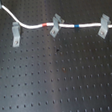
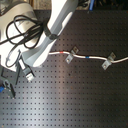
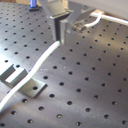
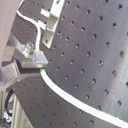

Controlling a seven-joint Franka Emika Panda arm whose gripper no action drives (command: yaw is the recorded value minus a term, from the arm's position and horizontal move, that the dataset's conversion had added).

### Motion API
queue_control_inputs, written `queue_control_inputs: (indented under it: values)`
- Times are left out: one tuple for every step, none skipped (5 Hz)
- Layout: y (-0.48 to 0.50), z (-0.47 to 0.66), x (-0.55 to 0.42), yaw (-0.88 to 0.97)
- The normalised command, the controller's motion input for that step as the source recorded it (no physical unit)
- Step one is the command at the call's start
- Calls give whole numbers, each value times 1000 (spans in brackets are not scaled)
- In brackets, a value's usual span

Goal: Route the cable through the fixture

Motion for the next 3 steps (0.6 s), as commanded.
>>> queue_control_inputs:
  values:
    - [147, -413, 476, 0]
    - [406, -243, 354, -6]
    - [237, -47, 387, 0]
